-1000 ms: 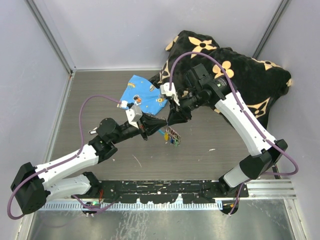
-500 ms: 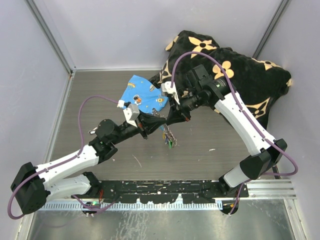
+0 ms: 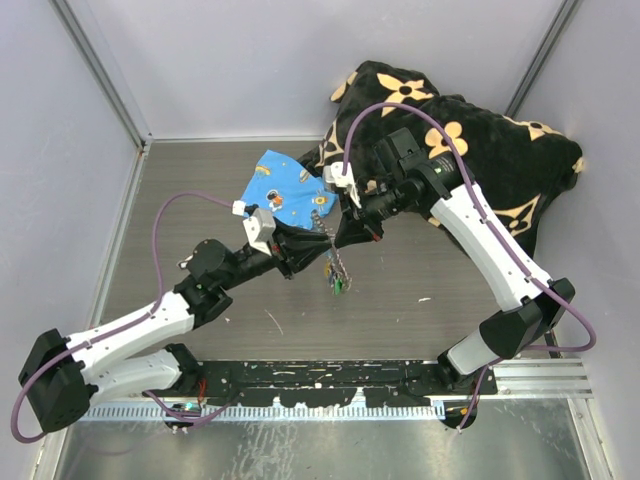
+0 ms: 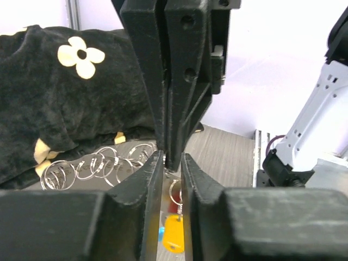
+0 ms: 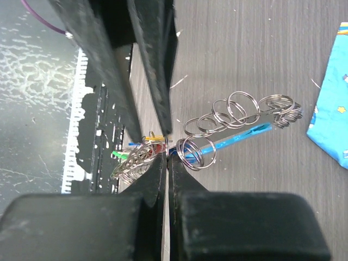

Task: Remove the keys from the keyring
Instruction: Remove the key from the keyring.

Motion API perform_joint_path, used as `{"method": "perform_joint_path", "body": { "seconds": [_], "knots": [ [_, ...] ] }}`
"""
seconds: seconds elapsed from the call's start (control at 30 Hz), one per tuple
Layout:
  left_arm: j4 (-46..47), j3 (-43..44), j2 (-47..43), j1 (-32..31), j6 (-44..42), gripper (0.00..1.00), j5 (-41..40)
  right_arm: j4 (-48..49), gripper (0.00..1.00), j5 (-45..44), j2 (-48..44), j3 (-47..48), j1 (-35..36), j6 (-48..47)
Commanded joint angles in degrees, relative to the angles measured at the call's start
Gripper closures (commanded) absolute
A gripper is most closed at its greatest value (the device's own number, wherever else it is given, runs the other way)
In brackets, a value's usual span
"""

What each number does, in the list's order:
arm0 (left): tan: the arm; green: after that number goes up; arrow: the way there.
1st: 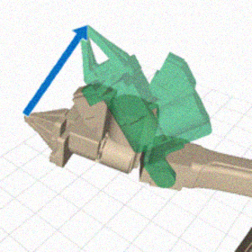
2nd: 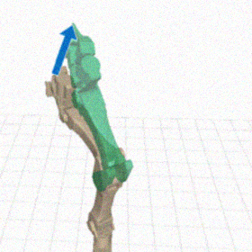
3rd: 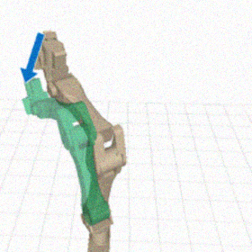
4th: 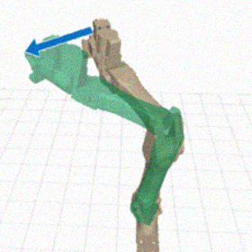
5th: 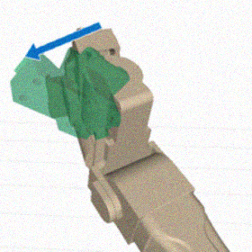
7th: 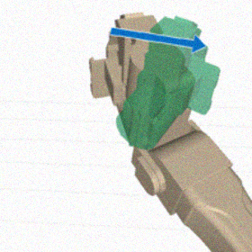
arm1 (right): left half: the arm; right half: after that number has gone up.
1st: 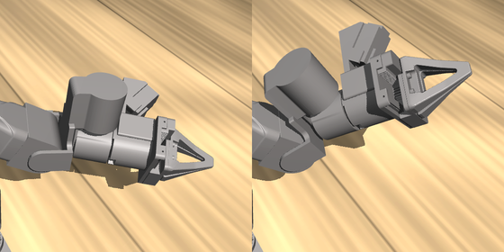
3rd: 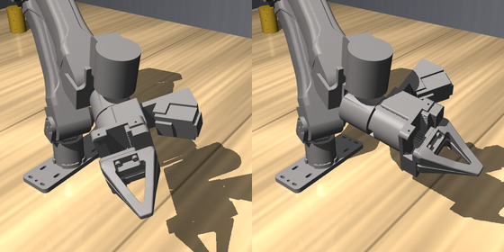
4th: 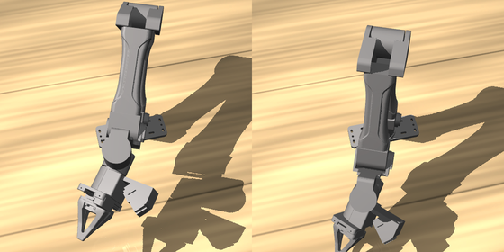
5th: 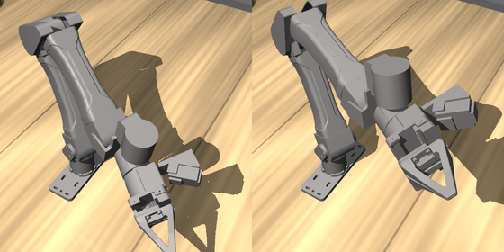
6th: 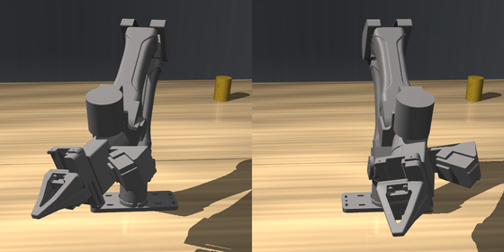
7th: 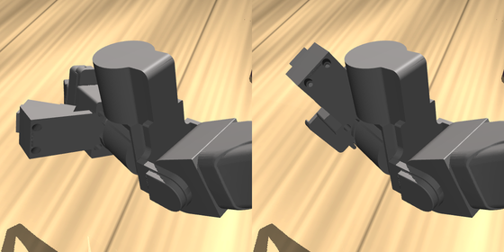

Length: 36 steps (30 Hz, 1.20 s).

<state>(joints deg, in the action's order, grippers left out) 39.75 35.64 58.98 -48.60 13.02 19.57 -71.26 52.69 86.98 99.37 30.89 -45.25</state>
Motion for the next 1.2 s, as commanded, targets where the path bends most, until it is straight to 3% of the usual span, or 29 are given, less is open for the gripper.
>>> {"method": "perform_joint_path", "body": {
  "seconds": [0.0,0.1,0.33,0.63,1.17],
  "knots": [
    [-0.20,0.72,-4.58,0.37,-1.26,0.73,1.04,-0.22,0.99,-1.79,-2.30,3.45,-0.57,-2.55],
    [-6.21,1.26,-7.22,1.01,-3.74,0.65,2.00,-2.09,0.99,-3.06,-1.89,4.04,-0.55,-4.58],
    [-21.23,6.40,-7.21,1.23,-12.98,0.70,10.85,-5.23,0.99,-6.60,-0.95,5.21,0.19,-8.56],
    [-18.87,10.89,0.91,-0.10,-17.19,0.72,8.91,-6.25,0.99,-7.15,-0.32,5.64,0.66,-9.15],
    [-16.08,13.07,5.62,-1.65,-17.69,0.69,5.43,-6.52,0.99,-6.29,-0.23,5.53,0.83,-9.32]
  ]
}}
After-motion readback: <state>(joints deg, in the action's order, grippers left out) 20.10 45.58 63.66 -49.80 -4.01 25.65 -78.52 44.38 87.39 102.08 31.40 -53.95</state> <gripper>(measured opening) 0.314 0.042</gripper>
